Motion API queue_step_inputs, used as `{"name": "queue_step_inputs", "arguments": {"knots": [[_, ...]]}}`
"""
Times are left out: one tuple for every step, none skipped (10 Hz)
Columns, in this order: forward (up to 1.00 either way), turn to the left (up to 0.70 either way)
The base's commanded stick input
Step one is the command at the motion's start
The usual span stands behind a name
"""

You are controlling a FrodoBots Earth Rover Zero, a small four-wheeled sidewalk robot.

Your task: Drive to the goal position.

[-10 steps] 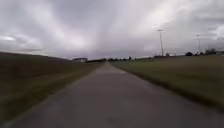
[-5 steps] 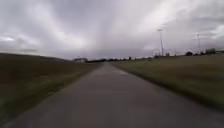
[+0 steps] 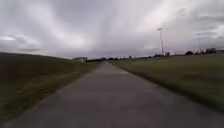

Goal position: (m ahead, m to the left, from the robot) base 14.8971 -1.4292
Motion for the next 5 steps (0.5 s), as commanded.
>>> {"name": "queue_step_inputs", "arguments": {"knots": [[0.7,0.0],[0.7,0.0],[0.7,0.0],[0.7,0.0],[0.7,0.0]]}}
